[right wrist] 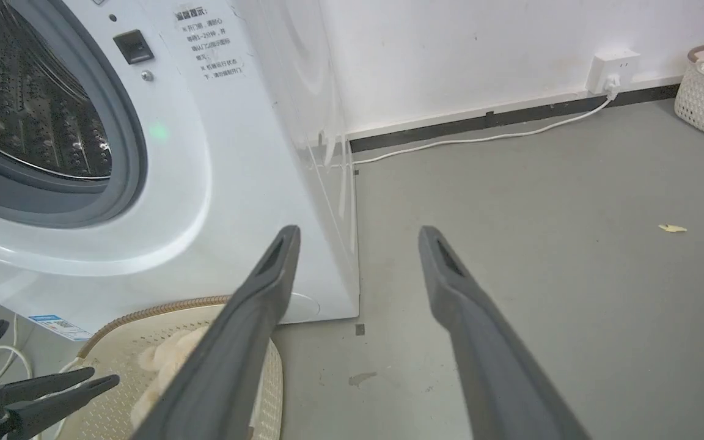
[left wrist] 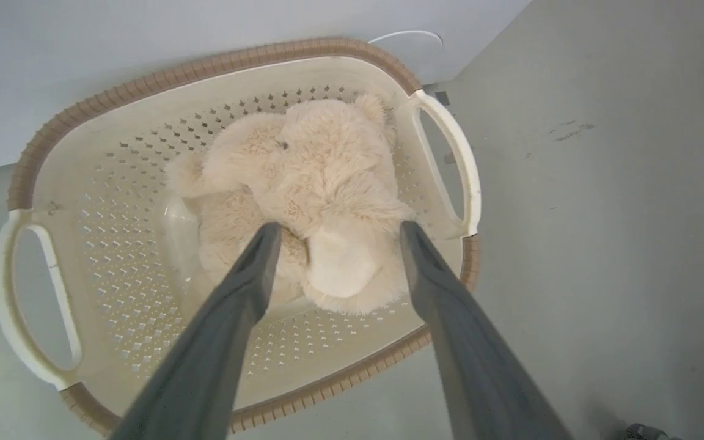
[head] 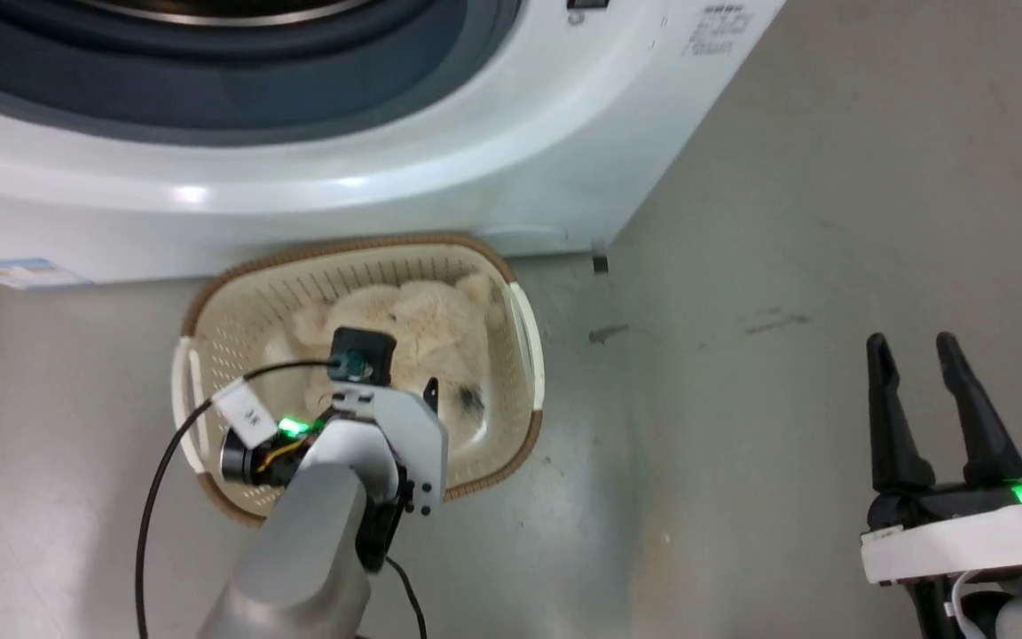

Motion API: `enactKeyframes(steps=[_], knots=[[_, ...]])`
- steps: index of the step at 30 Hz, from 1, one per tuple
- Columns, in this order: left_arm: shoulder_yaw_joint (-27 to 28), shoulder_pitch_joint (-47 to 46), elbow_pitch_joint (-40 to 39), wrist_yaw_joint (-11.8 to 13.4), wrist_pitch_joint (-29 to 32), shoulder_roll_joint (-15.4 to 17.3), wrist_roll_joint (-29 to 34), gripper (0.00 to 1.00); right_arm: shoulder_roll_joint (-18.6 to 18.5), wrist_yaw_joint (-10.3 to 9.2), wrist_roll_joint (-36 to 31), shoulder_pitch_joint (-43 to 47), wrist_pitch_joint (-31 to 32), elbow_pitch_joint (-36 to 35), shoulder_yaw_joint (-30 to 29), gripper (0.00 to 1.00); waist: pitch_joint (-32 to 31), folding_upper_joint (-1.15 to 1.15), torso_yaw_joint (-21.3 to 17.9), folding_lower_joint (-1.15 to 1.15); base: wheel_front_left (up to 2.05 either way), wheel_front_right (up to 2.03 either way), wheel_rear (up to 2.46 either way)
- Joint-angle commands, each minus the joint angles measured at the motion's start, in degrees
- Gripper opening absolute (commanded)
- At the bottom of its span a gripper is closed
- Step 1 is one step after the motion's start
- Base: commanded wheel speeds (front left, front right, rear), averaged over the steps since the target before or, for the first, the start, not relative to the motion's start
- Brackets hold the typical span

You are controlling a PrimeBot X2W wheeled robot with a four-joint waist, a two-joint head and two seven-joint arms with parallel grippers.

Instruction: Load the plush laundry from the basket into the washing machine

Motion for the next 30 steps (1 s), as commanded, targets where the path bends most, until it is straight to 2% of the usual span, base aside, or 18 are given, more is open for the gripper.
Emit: enactKeyframes(steps=[1, 9, 16, 24, 30], knots=[[-0.6, -1.7, 1.2, 0.5, 0.4, 0.5, 0.1, 1.00, 0.0, 0.03, 0.7, -1.0, -0.6, -0.4, -0.2, 1.00, 1.7, 0.00, -0.4, -0.01, 0.00, 0.00, 0.00], [-4.1, -7.6, 6.8, 4.5, 5.4, 2.1, 0.3, 1.00, 0.0, 0.03, 2.9, -1.6, -1.5, -2.1, -0.5, 1.00, 7.5, 0.00, -1.1, -0.01, 0.00, 0.00, 0.00], [-6.6, -12.1, 11.0, 5.9, 8.6, 3.4, -0.4, 1.00, 0.0, 0.04, 4.9, -2.0, -2.3, -3.6, -0.7, 1.00, 12.1, 0.00, -1.7, -0.01, 0.00, 0.00, 0.00], [-9.3, -17.5, 15.4, 10.0, 9.2, 4.5, -1.2, 1.00, 0.0, 0.04, 7.0, -2.2, -3.3, -4.9, -0.6, 1.00, 16.9, 0.00, -2.3, -0.01, 0.00, 0.00, 0.00], [-11.4, -21.4, 18.2, 12.0, 9.1, 5.2, -1.9, 1.00, 0.0, 0.04, 8.6, -2.4, -4.0, -5.5, -0.3, 1.00, 20.1, 0.00, -2.8, -0.01, 0.00, 0.00, 0.00]])
